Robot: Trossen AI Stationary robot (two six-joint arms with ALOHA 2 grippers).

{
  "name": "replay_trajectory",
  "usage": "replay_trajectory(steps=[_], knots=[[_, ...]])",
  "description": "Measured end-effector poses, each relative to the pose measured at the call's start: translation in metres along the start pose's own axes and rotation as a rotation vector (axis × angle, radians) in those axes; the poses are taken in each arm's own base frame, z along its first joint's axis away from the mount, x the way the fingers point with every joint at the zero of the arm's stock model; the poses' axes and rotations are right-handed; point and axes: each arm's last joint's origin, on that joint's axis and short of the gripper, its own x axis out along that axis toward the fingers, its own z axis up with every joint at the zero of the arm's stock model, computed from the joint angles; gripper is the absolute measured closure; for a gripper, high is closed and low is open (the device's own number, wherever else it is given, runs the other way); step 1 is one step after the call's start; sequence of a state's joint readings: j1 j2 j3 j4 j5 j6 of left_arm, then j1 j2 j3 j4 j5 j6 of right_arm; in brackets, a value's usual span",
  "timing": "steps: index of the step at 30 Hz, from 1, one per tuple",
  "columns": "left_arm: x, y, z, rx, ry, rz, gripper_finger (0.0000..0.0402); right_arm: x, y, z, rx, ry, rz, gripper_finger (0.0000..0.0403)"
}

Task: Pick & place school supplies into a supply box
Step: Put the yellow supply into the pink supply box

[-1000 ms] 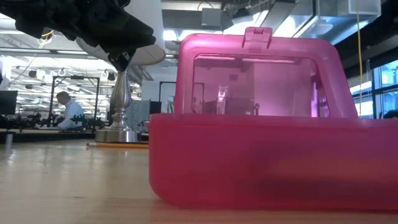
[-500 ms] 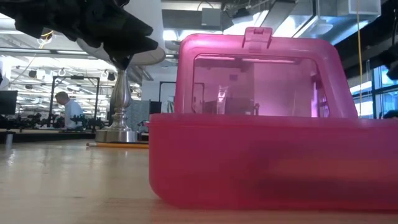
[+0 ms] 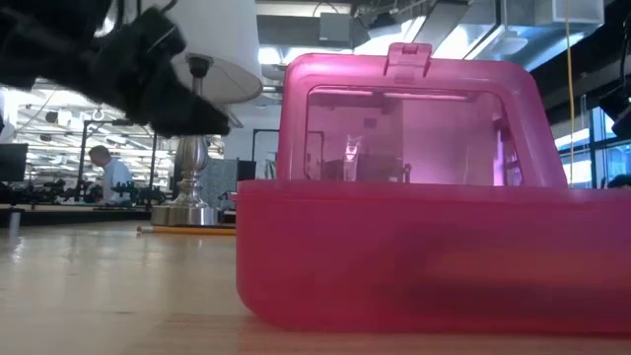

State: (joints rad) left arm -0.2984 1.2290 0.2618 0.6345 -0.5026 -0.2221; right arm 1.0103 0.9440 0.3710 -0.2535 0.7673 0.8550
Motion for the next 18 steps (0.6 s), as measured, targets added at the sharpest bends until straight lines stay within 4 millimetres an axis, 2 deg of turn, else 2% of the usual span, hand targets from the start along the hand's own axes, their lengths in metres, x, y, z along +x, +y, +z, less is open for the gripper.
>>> replay_trajectory(steps=[9,14,18], knots=[[-0.021,0.038,-0.051,-0.014,0.07,0.134,0.0244,0.0,0.0,0.0,-0.023,-0.001,-0.001,0.0267],[-0.023,0.049,-0.061,-0.052,0.113,0.185,0.0252,0.0,-0.001,0.001,-0.025,-0.023,-0.02,0.0267],[-0.022,0.051,-0.06,-0.039,0.132,0.12,0.0256,0.0,-0.001,0.001,-0.025,-0.027,-0.024,0.0267]])
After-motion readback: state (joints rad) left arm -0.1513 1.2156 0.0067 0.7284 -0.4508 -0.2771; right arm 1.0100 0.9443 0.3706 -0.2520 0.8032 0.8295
